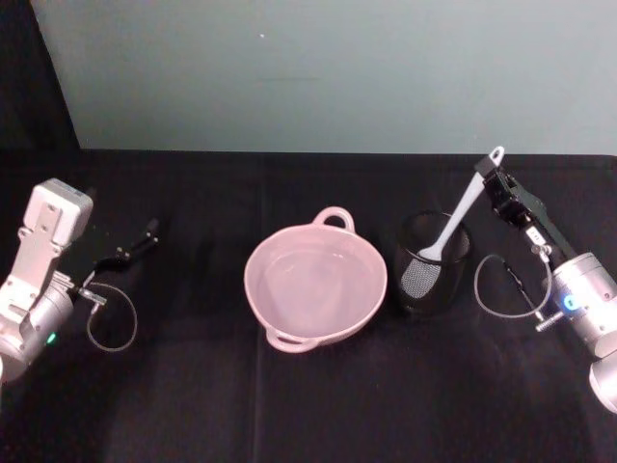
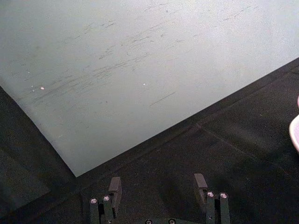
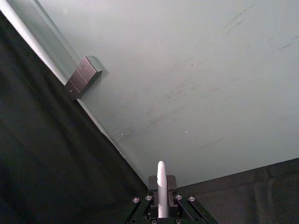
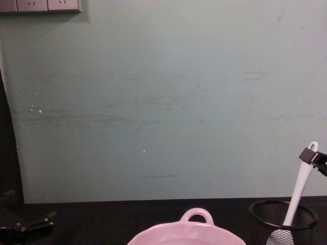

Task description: Use the one hand to pick up the spoon and stir the clear water in the bowl.

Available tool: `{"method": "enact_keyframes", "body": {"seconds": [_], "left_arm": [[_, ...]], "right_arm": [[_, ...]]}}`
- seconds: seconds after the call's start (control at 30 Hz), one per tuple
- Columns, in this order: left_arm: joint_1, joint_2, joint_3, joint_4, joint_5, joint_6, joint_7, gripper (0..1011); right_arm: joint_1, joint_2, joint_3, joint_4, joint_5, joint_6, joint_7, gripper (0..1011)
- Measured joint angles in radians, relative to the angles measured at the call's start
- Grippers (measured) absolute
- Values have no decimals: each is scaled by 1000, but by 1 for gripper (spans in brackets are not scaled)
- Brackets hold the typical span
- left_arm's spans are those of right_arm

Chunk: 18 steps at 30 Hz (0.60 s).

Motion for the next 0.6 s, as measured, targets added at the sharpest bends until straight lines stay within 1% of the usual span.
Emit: {"method": "enact_keyframes", "body": {"seconds": [0.13, 0.2, 0.23, 0.33, 0.37, 0.43, 0.47, 0.53, 0.6], "left_arm": [[0, 0, 0, 0, 0, 0, 0, 1011], [0, 0, 0, 0, 0, 0, 0, 1011], [0, 0, 0, 0, 0, 0, 0, 1011], [0, 0, 0, 0, 0, 0, 0, 1011], [0, 0, 0, 0, 0, 0, 0, 1011], [0, 0, 0, 0, 0, 0, 0, 1011], [0, 0, 0, 0, 0, 0, 0, 1011], [0, 0, 0, 0, 0, 0, 0, 1011], [0, 0, 0, 0, 0, 0, 0, 1011]], "right_arm": [[1, -2, -2, 5, -1, -2, 0, 120], [2, -2, -3, 7, -2, -4, 0, 150], [2, -2, -3, 7, -3, -5, -1, 202], [-1, 1, -4, -1, -16, -9, -14, 256], [-1, 1, -4, -1, -16, -9, -14, 313], [-6, 4, -4, -8, -24, -10, -24, 361], [-9, 7, -4, -14, -28, -10, -31, 419], [-14, 9, -4, -21, -31, -9, -36, 452], [-23, 15, -2, -32, -35, -6, -44, 541]]}}
